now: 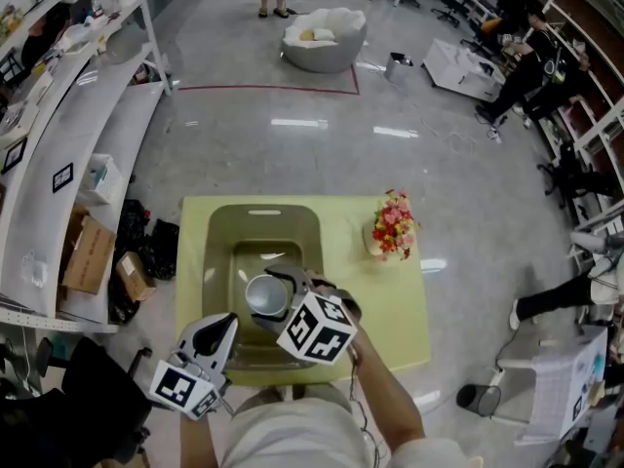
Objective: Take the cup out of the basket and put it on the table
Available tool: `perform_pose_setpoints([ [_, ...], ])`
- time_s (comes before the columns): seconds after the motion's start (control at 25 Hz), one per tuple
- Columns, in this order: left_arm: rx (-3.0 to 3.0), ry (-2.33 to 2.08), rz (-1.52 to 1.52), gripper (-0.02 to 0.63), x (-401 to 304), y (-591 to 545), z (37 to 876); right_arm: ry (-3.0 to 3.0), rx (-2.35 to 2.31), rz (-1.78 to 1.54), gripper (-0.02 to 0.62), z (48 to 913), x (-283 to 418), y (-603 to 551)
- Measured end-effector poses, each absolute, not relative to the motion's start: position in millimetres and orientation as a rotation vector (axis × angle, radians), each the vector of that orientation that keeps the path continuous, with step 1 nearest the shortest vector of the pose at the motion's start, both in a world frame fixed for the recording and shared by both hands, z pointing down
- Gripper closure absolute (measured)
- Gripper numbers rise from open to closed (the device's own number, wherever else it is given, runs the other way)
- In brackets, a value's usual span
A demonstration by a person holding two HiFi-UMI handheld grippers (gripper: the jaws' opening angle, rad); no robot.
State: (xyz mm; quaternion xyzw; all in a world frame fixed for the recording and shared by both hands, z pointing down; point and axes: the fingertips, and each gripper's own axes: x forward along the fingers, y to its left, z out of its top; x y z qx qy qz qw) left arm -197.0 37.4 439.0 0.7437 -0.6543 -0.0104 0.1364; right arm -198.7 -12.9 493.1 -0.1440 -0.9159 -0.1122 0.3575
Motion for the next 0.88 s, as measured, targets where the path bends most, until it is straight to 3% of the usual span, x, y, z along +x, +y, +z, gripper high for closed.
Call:
perform_pose_setpoints([
  [0.88,2.363,-1.665,0.002,0.598,-140,-7,433,-2.487,-0.041,-0.231,0.225,441,-115,-64],
])
